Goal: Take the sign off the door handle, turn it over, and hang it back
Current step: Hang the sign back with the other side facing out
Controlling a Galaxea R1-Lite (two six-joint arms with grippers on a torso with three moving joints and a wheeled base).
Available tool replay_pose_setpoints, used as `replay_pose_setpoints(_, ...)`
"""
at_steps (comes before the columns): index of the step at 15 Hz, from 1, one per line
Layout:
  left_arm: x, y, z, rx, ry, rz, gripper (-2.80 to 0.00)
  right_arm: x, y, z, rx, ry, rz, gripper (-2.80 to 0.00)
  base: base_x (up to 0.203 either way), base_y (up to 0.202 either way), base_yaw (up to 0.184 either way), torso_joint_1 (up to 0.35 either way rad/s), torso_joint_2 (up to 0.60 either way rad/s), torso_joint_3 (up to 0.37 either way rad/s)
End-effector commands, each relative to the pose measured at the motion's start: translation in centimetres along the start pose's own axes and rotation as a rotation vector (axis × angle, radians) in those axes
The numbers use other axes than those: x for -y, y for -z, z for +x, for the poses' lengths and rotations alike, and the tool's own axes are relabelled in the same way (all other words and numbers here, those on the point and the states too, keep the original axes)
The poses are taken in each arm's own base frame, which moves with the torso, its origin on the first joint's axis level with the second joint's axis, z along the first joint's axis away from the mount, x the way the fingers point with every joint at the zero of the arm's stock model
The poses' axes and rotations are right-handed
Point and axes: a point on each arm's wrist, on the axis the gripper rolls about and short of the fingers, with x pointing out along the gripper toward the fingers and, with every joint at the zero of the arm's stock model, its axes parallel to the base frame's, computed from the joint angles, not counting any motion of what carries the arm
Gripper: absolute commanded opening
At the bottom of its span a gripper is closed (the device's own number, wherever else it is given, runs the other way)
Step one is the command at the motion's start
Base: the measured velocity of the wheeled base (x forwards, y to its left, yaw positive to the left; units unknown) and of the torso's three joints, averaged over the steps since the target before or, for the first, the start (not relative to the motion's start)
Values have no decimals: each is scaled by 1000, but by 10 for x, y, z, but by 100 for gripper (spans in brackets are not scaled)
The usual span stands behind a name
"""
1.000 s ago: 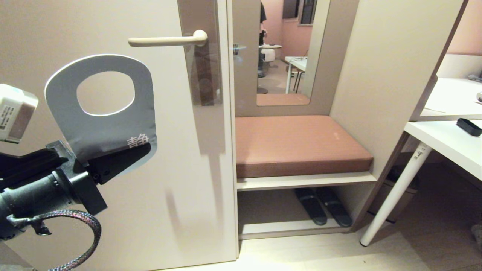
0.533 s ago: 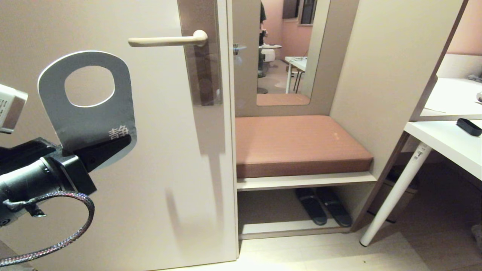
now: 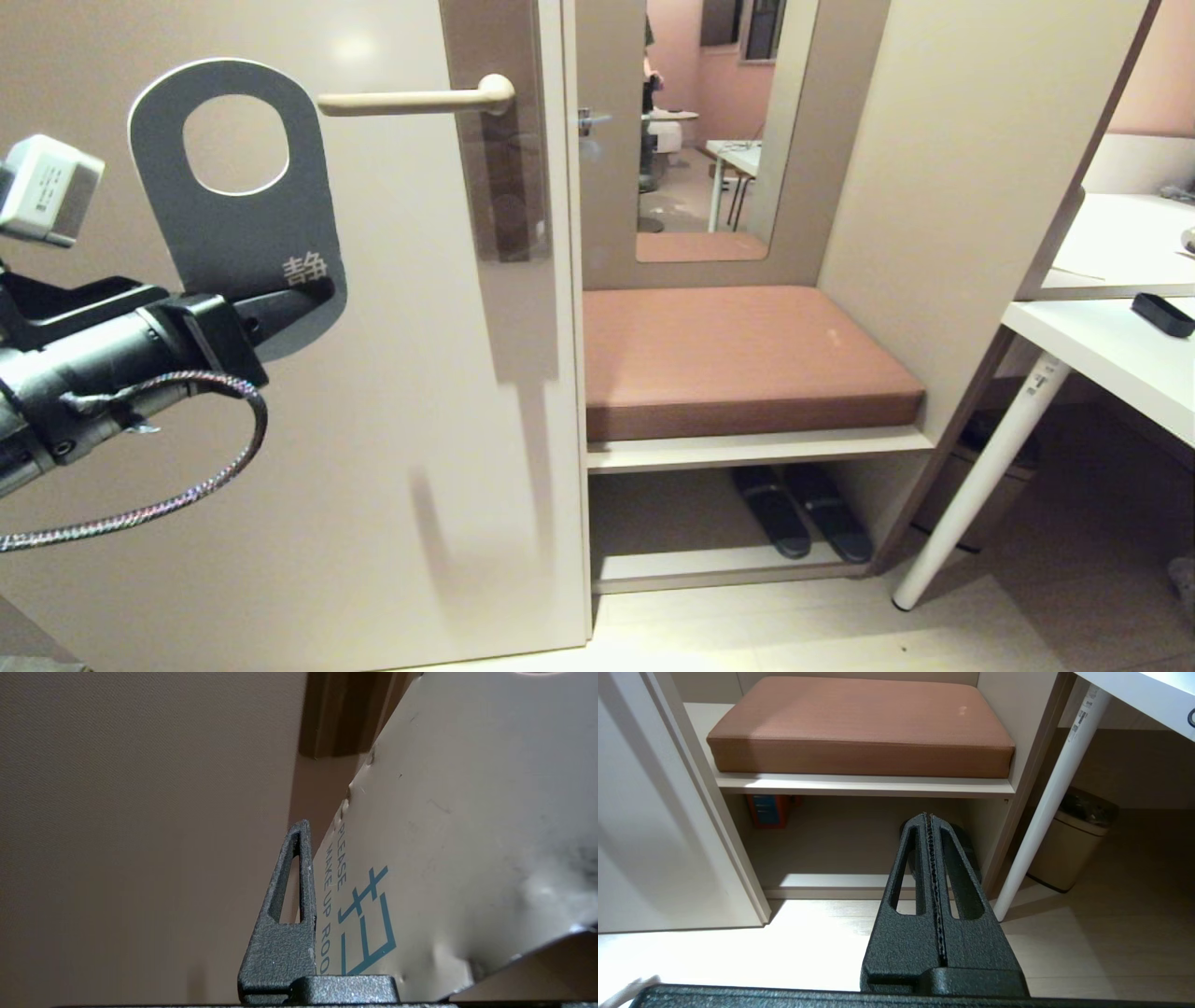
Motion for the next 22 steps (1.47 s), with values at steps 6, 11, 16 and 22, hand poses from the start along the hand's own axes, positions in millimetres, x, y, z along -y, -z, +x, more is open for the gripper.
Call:
replay_pose_setpoints(6, -14, -5, 49, -19, -52, -57, -280, 0, 0, 0, -1, 0, -1, -280, 0, 0, 0, 0, 0, 0)
replay_pose_setpoints(11, -29, -5, 50, -20, -117, -96, -280, 0, 0, 0, -2, 0, -1, -280, 0, 0, 0, 0, 0, 0)
replay_pose_setpoints(16, -43, -1, 53, -35, -168, -105, -280, 0, 0, 0, -1, 0, -1, -280, 0, 0, 0, 0, 0, 0)
replay_pose_setpoints(22, -49, -7, 72, -18, -178, -104, -280, 0, 0, 0, -2, 0, -1, -280, 0, 0, 0, 0, 0, 0)
